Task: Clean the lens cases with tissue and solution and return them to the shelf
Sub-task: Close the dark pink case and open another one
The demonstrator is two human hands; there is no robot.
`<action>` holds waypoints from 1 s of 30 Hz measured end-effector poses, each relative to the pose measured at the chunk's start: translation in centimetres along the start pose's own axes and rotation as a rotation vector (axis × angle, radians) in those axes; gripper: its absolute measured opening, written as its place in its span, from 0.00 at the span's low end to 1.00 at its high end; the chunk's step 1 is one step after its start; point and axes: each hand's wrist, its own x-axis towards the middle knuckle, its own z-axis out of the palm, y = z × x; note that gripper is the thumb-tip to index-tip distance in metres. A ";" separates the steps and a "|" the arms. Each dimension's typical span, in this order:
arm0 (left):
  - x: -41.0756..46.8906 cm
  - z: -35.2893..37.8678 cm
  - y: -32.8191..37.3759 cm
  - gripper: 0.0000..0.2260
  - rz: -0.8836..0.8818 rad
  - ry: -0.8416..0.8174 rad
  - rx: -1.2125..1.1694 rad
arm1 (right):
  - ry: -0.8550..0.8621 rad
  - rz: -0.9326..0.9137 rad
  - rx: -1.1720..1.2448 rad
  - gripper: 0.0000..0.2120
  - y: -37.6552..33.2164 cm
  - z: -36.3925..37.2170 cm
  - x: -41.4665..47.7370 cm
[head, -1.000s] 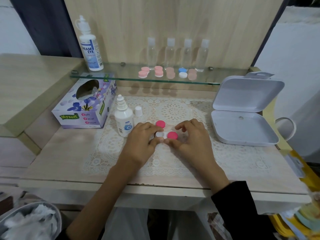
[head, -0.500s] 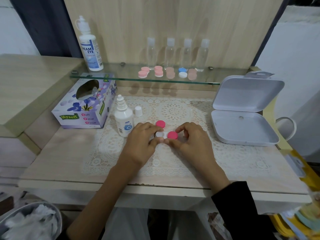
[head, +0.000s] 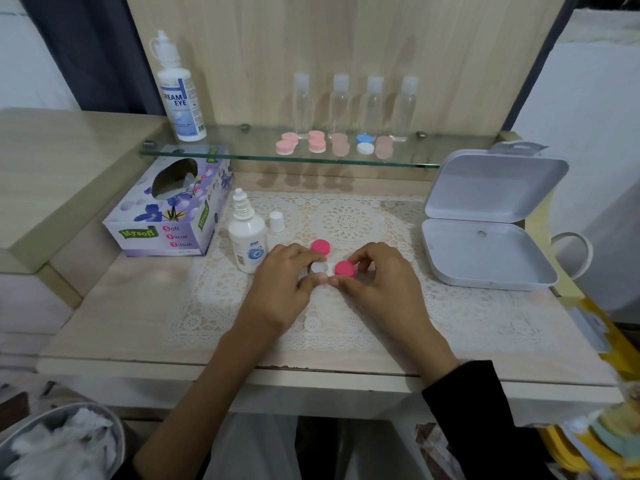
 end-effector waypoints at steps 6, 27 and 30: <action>0.0 -0.1 0.1 0.13 0.004 0.002 0.006 | -0.018 -0.105 -0.058 0.14 0.0 0.3 0.0; 0.0 -0.1 0.1 0.13 0.007 0.001 -0.002 | -0.034 -0.112 0.015 0.14 0.6 0.5 0.3; 0.0 -0.1 0.1 0.12 0.009 0.005 -0.004 | 0.004 -0.040 0.128 0.13 0.8 0.4 1.0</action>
